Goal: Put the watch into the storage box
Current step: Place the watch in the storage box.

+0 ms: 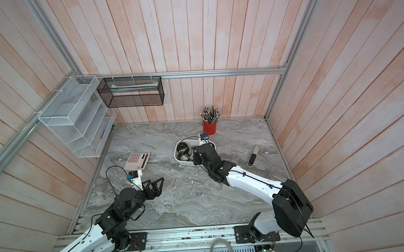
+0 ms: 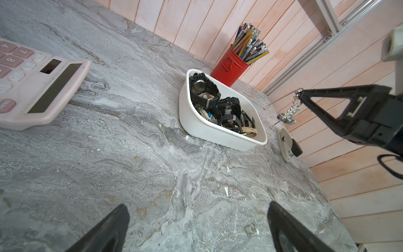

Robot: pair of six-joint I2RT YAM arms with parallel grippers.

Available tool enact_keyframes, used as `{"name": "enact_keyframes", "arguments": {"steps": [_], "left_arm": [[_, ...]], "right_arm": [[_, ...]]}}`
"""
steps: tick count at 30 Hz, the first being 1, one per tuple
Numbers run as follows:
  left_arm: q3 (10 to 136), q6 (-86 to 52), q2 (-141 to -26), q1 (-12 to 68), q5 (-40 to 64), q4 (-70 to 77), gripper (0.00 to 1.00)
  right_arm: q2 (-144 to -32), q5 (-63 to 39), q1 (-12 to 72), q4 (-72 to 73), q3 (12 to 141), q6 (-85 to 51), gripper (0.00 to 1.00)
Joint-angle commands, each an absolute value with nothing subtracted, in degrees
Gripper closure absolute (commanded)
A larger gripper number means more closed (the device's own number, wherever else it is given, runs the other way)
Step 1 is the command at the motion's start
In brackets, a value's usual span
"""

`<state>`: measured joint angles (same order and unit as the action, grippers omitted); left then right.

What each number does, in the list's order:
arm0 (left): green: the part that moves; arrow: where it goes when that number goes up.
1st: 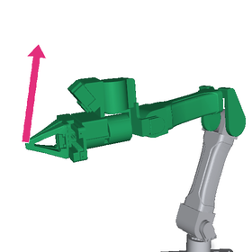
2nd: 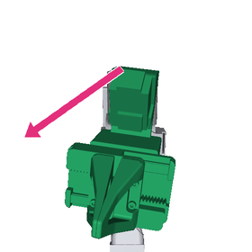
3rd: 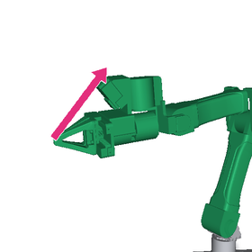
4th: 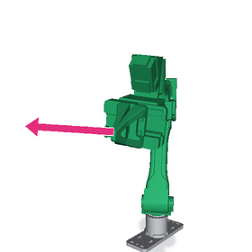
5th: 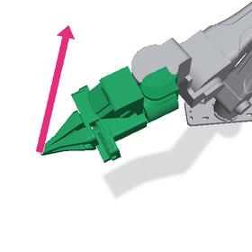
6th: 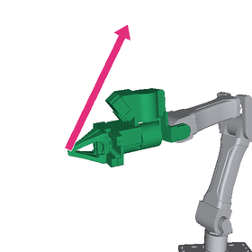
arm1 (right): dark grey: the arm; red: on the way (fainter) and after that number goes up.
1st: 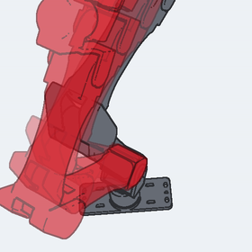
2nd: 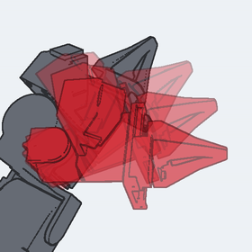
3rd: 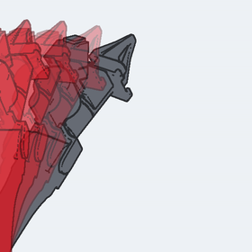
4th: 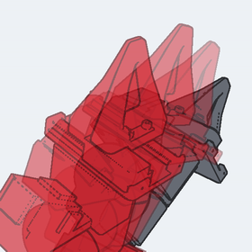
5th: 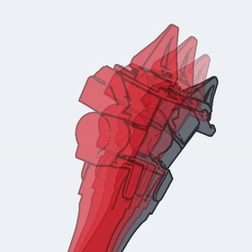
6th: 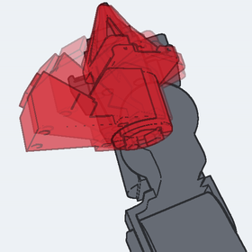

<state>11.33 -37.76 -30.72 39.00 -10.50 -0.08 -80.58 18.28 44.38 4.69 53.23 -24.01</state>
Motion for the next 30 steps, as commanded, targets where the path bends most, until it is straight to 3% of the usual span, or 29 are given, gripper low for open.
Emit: {"name": "enact_keyframes", "arguments": {"steps": [1,24,28,30], "left_arm": [[12.2,-37.62,-31.12,38.72,-9.49,1.05,0.0],[14.07,-36.39,-35.46,38.65,-9.57,2.37,0.0],[14.16,-36.3,-35.89,38.64,-9.58,2.62,0.0],[14.18,-36.23,-36.0,38.59,-9.49,2.8,0.01]], "right_arm": [[-82.39,16.42,42.35,5.27,54.96,-21.47,1.0],[-99.01,8.02,32.04,11.89,59.5,-19.28,1.0],[-97.26,6.84,32.08,8.18,61.79,-18.41,0.48],[-94.77,7.51,32.07,8.76,60.93,-18.91,0.34]]}}
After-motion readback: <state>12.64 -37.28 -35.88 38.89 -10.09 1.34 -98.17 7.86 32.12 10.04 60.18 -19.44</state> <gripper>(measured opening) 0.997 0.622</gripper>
